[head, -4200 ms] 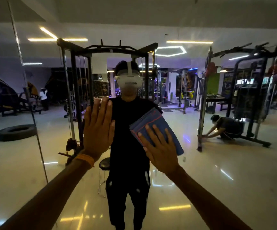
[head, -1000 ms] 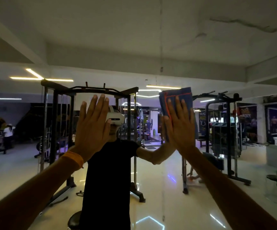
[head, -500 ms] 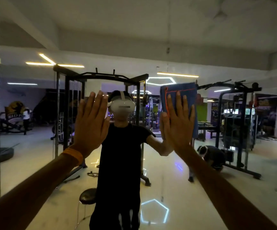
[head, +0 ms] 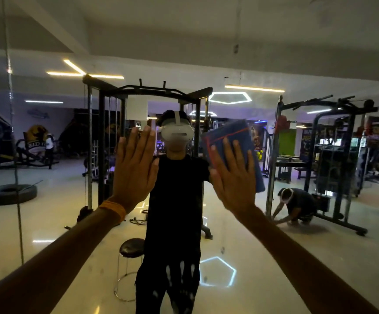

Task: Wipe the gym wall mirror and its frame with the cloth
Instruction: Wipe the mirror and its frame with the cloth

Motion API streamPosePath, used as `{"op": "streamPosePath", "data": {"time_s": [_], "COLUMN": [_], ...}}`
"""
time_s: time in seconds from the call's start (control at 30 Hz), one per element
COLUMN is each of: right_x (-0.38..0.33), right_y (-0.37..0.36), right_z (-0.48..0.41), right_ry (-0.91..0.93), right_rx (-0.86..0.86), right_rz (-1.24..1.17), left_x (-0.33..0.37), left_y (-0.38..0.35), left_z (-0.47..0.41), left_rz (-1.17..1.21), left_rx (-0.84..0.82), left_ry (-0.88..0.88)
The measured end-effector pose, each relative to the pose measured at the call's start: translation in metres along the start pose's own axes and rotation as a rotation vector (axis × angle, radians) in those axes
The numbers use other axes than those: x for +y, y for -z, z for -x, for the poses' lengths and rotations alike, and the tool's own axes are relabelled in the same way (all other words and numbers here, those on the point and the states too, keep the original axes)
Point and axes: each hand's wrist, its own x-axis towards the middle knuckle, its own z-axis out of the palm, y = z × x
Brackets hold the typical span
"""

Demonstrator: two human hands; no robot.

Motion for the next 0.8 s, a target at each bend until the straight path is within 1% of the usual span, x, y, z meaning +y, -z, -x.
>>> {"op": "streamPosePath", "data": {"time_s": [0.07, 0.1, 0.13, 0.2, 0.23, 0.27, 0.33, 0.4, 0.43, 0.47, 0.57, 0.63, 0.67, 0.7, 0.73, 0.8], "right_x": [-0.021, -0.020, -0.015, 0.000, 0.005, 0.009, 0.010, -0.004, -0.017, -0.031, -0.051, -0.032, -0.022, -0.015, -0.009, -0.012], "right_y": [-0.004, -0.004, 0.000, 0.006, 0.007, 0.008, 0.010, 0.007, 0.003, -0.002, -0.006, 0.001, 0.005, 0.008, 0.011, 0.018], "right_z": [0.046, 0.057, 0.056, 0.022, -0.004, -0.035, -0.096, -0.124, -0.119, -0.103, -0.041, -0.066, -0.095, -0.130, -0.167, -0.226], "right_ry": [0.266, 0.354, 0.419, 0.499, 0.500, 0.457, 0.288, 0.109, 0.089, 0.146, 0.518, 0.695, 0.722, 0.694, 0.600, 0.291], "right_rx": [-0.129, -0.169, -0.184, -0.195, -0.166, -0.128, -0.057, -0.034, -0.034, -0.053, -0.185, -0.216, -0.198, -0.148, -0.097, -0.009], "right_rz": [0.011, 0.014, 0.016, 0.021, 0.032, 0.040, 0.053, 0.040, 0.036, 0.029, 0.015, 0.049, 0.085, 0.123, 0.134, 0.119], "left_x": [-0.002, -0.004, -0.006, -0.013, -0.017, -0.022, -0.031, -0.040, -0.046, -0.052, -0.073, -0.086, -0.092, -0.096, -0.101, -0.106], "left_y": [0.002, 0.003, 0.004, 0.007, 0.009, 0.010, 0.013, 0.017, 0.021, 0.024, 0.034, 0.039, 0.041, 0.043, 0.044, 0.046], "left_z": [0.002, 0.005, 0.006, 0.005, 0.002, -0.002, -0.013, -0.027, -0.034, -0.040, -0.056, -0.065, -0.069, -0.072, -0.074, -0.076], "left_rz": [-0.006, -0.002, 0.003, 0.005, 0.008, 0.011, 0.013, 0.004, -0.010, -0.025, -0.052, -0.086, -0.099, -0.104, -0.102, -0.094], "left_rx": [-0.010, -0.017, -0.018, -0.006, -0.002, -0.001, 0.011, 0.038, 0.050, 0.059, 0.049, 0.047, 0.046, 0.041, 0.036, 0.037], "left_ry": [-0.011, -0.014, -0.011, 0.010, 0.017, 0.015, 0.008, 0.028, 0.043, 0.057, 0.079, 0.069, 0.066, 0.065, 0.063, 0.039]}}
